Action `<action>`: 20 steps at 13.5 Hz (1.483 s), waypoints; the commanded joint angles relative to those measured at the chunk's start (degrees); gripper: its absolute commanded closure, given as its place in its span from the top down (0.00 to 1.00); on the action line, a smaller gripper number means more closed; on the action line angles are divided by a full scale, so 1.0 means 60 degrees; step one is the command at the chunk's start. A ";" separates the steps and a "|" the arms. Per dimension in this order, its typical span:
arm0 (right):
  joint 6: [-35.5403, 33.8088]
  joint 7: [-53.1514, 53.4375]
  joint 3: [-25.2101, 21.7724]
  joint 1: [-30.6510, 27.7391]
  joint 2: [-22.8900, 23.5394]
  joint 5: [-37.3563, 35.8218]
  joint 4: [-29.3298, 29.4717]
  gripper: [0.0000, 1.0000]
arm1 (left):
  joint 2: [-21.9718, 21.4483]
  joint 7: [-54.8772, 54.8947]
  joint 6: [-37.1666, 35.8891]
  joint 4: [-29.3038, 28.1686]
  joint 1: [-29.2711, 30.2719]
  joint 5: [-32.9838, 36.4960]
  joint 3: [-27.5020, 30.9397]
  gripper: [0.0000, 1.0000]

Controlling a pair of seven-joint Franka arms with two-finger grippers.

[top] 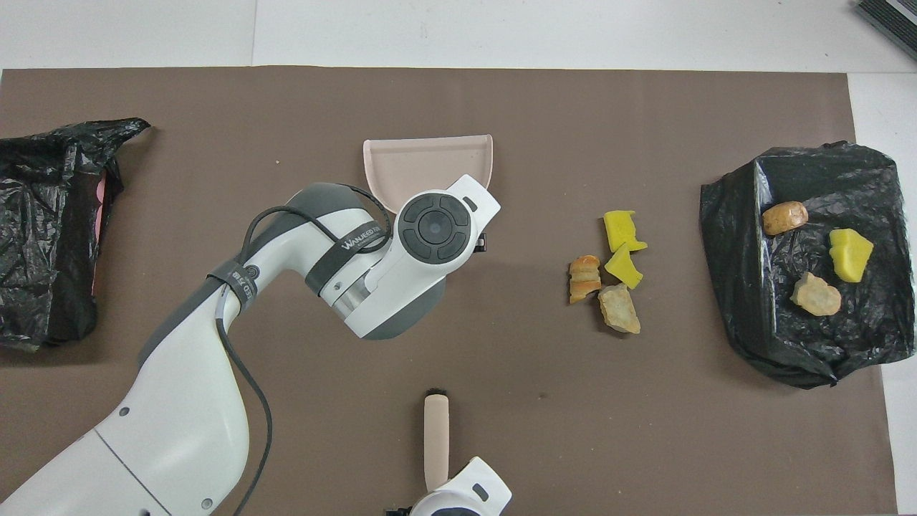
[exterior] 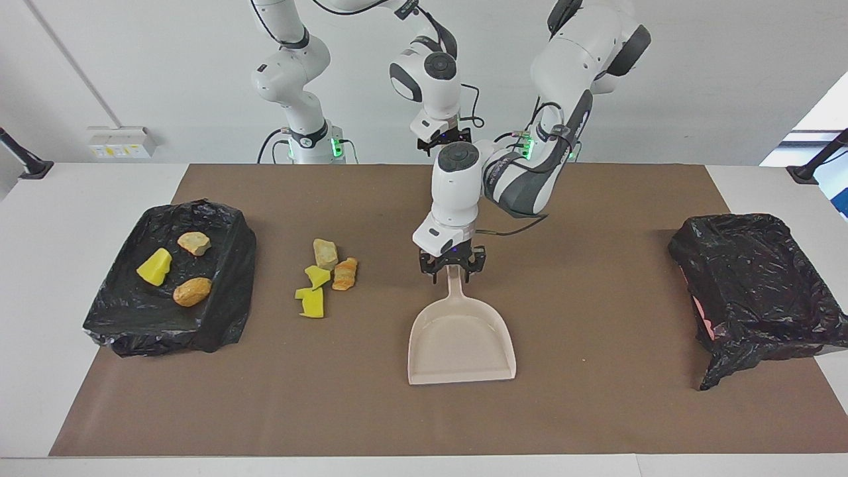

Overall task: Sweep and dump trash in bin
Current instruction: 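Move the dustpan with the left gripper toward the remaining chunks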

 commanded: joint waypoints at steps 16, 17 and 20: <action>-0.0172 -0.0051 -0.0087 -0.0082 0.0332 0.0045 0.0531 0.00 | -0.1115 0.2648 -0.0875 -0.0349 0.0612 0.0118 0.0000 0.00; -0.0581 -0.0065 -0.0102 -0.0183 0.0157 0.0001 0.0619 0.00 | -0.1233 0.3684 -0.0935 -0.0524 0.0773 0.0089 -0.0087 0.00; -0.1971 -0.0545 -0.0088 -0.0972 -0.0852 -0.0483 0.0634 0.00 | -0.1570 0.6279 -0.1533 -0.0789 0.0950 -0.0204 -0.0103 0.00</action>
